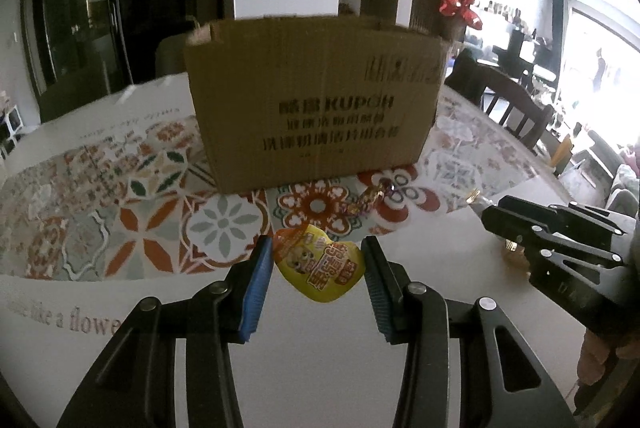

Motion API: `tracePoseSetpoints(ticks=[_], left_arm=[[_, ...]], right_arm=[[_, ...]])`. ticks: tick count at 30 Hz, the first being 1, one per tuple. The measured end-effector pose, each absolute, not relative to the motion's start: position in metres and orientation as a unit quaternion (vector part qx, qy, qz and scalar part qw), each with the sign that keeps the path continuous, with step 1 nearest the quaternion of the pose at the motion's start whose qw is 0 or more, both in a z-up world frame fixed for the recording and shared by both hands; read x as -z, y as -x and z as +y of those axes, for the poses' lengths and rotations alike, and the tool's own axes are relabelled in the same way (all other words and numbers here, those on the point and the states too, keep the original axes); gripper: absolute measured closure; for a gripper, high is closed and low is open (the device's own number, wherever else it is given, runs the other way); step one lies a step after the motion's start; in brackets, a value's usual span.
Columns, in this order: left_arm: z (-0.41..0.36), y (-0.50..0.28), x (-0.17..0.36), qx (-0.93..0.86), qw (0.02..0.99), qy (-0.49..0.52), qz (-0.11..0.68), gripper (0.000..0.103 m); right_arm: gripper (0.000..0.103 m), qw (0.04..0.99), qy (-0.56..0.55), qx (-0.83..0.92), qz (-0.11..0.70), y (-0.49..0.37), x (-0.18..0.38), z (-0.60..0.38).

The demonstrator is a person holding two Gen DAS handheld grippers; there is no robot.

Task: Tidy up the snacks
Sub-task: 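Carry the yellow candy and gold candy bar over the box with both tools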

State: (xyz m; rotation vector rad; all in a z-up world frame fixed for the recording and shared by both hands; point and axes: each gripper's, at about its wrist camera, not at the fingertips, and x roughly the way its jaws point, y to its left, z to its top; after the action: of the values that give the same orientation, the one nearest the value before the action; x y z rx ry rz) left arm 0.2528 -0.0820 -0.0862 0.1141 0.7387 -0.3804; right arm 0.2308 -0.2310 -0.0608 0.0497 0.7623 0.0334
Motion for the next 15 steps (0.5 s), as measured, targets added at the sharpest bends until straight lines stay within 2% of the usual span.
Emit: tracePoseSetpoints(ticks=[15], left_arm=[[-0.069, -0.248, 0.033, 0.194, 0.933, -0.044, 0.300, 0.059]], right_arm=[[0.082, 0.951, -0.028, -0.031, 0.307, -0.226, 0.013, -0.221]])
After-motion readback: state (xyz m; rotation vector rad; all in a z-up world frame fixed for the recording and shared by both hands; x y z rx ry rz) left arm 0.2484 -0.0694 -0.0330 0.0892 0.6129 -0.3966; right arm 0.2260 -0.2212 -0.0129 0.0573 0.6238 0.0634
